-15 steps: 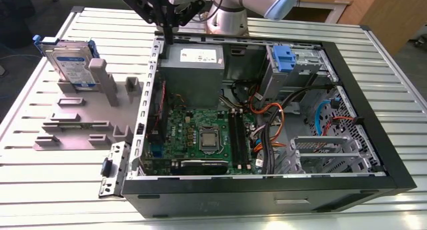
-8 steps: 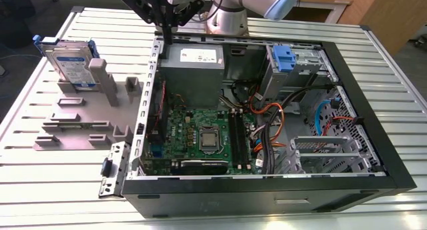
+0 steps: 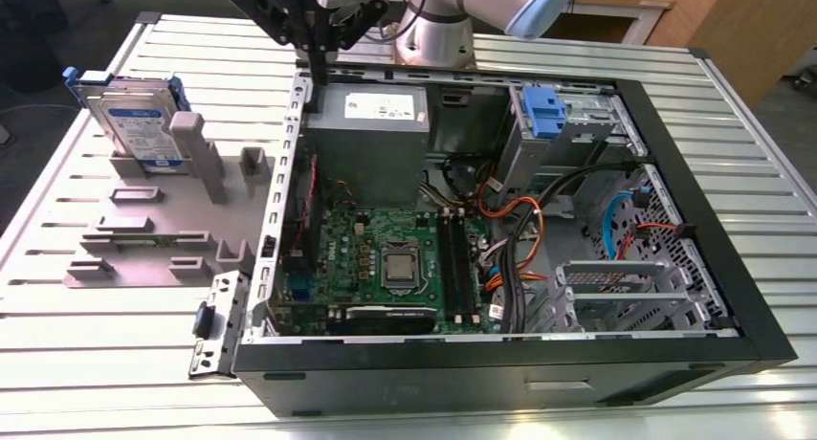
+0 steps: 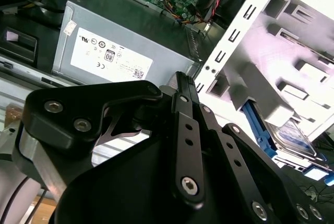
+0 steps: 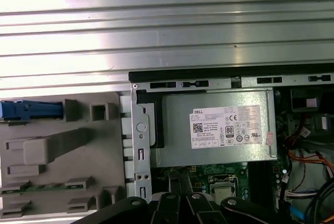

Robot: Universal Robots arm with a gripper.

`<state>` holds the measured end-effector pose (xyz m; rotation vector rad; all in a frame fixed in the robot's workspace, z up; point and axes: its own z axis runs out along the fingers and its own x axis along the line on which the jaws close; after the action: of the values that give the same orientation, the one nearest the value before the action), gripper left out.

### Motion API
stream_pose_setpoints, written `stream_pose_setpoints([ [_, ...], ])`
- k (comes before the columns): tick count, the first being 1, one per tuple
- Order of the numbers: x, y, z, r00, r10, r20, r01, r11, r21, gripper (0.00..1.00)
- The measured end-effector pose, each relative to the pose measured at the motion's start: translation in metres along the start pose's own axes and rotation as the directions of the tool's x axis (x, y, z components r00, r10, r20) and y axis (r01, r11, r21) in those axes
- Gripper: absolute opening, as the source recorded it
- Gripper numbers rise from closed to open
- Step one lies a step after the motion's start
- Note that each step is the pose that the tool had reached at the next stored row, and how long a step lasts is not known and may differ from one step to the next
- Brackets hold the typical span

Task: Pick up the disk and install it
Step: 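Reach for the disk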

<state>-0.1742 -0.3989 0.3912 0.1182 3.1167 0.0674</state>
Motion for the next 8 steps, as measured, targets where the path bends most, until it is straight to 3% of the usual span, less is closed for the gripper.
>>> stream_pose_setpoints([
  [5,0.001,-0.0001,0.0,1.0,0.0,0.0,0.0,1.0,0.0,0.11],
  [8,0.0053,-0.0004,-0.0001,1.0,0.0,0.0,0.0,1.0,0.0,0.11],
])
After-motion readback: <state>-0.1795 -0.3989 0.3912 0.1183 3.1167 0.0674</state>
